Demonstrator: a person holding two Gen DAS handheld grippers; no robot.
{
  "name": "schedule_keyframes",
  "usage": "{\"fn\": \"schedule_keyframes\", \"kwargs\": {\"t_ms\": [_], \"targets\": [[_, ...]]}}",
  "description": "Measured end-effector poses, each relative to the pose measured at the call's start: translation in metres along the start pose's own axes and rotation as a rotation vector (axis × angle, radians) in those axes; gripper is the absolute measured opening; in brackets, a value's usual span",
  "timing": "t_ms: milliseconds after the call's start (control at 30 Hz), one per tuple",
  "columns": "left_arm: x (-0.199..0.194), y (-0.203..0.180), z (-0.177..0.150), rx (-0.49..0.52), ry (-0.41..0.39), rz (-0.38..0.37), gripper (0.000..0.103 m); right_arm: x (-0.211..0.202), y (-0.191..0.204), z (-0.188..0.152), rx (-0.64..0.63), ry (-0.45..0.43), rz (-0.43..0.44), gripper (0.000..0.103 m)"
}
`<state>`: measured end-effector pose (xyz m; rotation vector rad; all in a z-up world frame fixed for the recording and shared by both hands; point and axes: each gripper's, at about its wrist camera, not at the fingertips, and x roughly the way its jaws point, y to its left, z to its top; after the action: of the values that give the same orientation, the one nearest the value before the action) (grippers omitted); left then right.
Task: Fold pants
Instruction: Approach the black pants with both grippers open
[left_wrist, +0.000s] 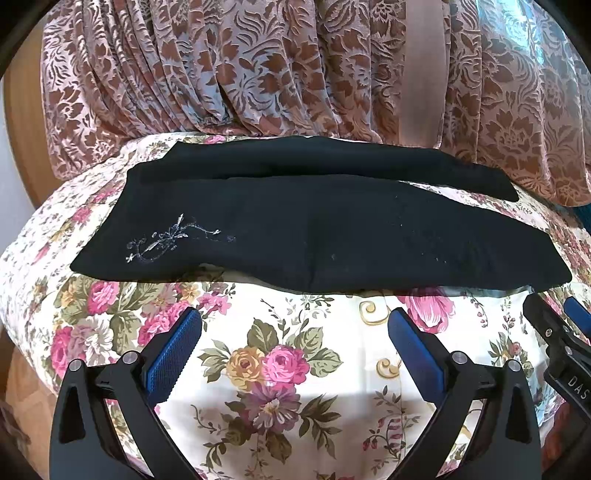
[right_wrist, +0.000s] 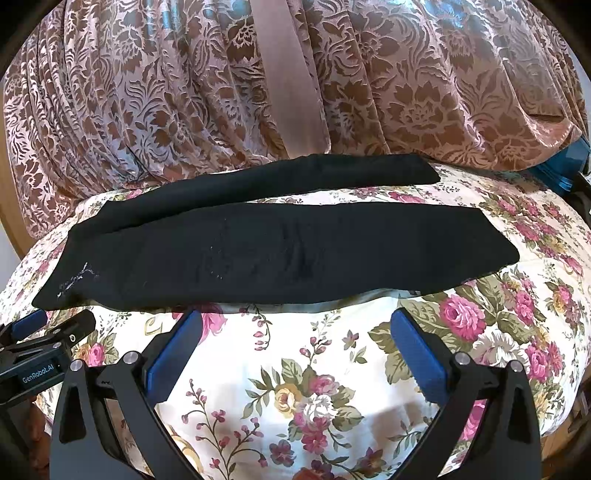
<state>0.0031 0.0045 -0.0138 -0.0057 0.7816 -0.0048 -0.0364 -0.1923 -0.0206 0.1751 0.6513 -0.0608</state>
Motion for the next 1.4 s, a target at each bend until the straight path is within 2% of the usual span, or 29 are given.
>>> {"fn": "schedule_keyframes", "kwargs": {"t_ms": [1400], "targets": [[0.011, 0.000, -0.003, -0.007, 0.033, -0.023, 0.100, 0.001, -0.002, 0.000, 0.008, 0.017, 0.010, 0.101]]}}
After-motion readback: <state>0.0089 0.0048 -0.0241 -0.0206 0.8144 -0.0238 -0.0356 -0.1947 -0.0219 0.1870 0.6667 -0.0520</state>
